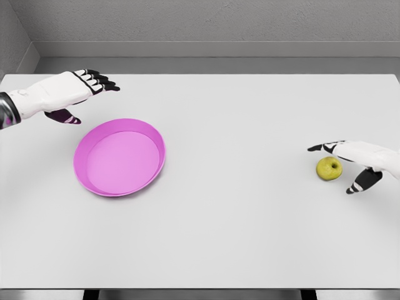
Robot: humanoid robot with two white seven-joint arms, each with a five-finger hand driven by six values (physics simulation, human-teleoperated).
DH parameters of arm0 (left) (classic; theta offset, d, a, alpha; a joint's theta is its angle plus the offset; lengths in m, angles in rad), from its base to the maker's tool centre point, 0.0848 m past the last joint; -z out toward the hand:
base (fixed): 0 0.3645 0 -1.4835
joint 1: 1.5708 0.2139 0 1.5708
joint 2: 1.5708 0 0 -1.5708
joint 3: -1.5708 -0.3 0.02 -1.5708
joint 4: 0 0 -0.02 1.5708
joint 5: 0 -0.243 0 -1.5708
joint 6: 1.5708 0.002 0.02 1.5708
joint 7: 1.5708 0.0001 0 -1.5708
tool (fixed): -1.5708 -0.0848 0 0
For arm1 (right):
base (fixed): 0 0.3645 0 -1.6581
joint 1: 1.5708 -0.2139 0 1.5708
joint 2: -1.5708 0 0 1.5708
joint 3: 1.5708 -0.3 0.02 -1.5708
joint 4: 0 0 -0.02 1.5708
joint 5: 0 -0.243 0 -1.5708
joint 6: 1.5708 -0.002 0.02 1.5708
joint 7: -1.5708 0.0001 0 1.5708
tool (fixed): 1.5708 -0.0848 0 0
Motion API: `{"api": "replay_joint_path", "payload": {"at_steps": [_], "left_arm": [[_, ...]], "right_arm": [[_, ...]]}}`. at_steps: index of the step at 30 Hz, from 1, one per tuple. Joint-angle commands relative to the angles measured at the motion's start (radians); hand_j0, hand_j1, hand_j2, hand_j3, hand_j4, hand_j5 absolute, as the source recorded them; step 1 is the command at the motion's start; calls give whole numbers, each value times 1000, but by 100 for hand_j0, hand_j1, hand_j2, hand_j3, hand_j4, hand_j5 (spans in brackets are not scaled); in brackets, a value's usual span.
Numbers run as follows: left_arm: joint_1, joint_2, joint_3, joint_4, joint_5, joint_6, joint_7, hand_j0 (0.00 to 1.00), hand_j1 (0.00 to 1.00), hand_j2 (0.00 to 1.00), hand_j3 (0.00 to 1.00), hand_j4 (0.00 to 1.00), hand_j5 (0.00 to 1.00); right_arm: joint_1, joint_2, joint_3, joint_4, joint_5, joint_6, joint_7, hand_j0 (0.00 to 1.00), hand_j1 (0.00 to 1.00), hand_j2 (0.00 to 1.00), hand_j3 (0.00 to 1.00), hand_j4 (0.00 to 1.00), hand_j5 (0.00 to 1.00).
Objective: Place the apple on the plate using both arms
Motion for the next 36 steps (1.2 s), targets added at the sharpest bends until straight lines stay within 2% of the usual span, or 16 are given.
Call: {"api": "replay_joint_path", "payload": {"at_steps": [1,4,5,7,18,19,20,24,27,33,36], "left_arm": [[0,-2,1,0,-5,1,1,100,100,100,100,100,100],[2,-2,1,0,-5,1,1,100,100,100,100,100,100],[2,-2,1,-3,-5,1,1,100,100,100,100,100,100],[2,-2,1,-3,-5,1,1,100,100,100,100,100,100],[2,-2,3,-2,-3,1,1,100,100,100,100,100,100],[2,-2,1,-2,-3,1,1,100,100,100,100,100,100],[2,-2,1,-2,-3,1,1,100,100,100,100,100,100],[2,-2,1,-3,-5,1,1,100,100,100,100,100,100],[2,-2,1,-3,-5,1,1,100,100,100,100,100,100],[2,-2,1,-3,-5,1,1,100,100,100,100,100,100],[2,-1,3,-3,-5,1,1,100,100,100,100,100,100]], "right_arm": [[0,9,20,1,-2,69,-3,100,100,100,100,100,100],[-35,13,41,23,-2,79,-3,100,100,100,100,100,100],[-74,28,78,26,-2,112,-3,100,100,100,100,100,100],[-113,37,138,34,-2,122,-4,100,100,100,100,100,100],[-118,49,144,57,4,130,-4,100,100,100,100,100,100],[-117,49,144,57,6,130,-4,92,92,92,92,92,92],[-117,49,144,57,6,129,-4,76,76,76,76,76,76],[-117,49,149,55,7,129,-4,55,55,55,55,55,55],[-117,48,149,54,7,127,-3,46,46,46,46,46,46],[-124,48,149,46,9,125,0,39,39,39,39,39,39],[-129,48,149,41,9,125,2,39,39,39,39,39,39]]}}
